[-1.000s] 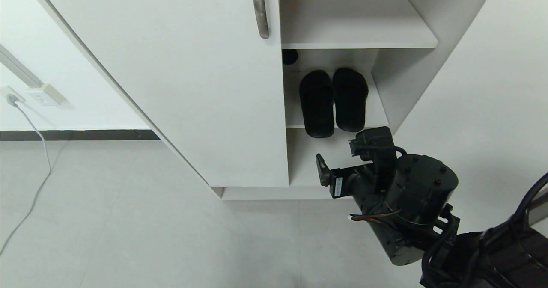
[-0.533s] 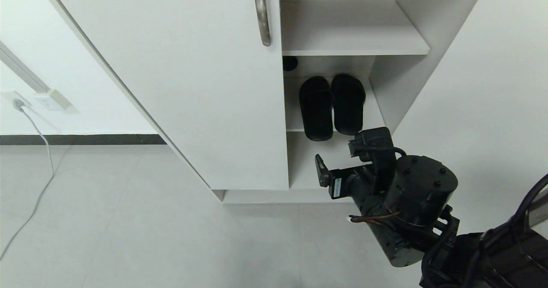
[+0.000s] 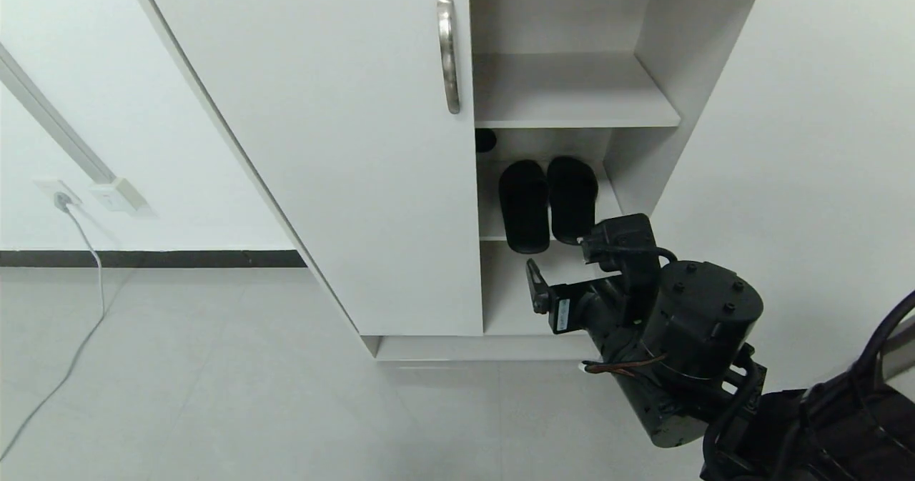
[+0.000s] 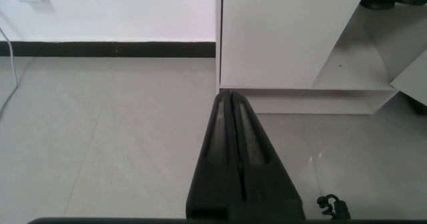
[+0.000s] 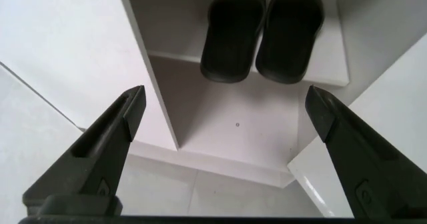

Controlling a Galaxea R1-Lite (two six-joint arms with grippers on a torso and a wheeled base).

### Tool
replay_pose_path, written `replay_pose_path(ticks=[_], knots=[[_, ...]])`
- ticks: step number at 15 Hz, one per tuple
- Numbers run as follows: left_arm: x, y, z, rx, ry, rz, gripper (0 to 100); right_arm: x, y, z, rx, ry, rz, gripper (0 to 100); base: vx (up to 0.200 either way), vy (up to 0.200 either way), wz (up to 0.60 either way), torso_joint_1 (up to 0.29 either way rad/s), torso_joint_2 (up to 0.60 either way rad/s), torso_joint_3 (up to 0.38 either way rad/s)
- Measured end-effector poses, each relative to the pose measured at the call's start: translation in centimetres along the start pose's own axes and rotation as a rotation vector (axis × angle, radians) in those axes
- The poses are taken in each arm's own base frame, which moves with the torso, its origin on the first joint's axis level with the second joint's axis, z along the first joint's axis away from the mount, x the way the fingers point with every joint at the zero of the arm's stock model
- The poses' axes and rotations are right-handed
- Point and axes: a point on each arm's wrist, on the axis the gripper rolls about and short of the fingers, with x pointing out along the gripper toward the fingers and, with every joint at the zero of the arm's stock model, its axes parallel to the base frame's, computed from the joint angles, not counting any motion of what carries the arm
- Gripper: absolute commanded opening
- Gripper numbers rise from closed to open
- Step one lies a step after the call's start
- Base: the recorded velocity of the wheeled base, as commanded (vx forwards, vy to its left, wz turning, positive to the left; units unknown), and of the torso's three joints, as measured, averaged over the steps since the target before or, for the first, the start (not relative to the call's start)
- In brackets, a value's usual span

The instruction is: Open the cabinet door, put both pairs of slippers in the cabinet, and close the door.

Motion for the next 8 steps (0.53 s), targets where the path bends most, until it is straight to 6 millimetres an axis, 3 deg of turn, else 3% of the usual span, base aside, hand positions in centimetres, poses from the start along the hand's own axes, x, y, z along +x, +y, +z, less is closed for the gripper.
replay_pose_path(ticks=[8], knots=[[0.00,0.00,0.00,0.001,-0.001,0.001,0,-0.06,-0.03,-0.19,-0.005,0.006,0.000,100,0.000,0.000,0.00,0.002,0.00,0.201]])
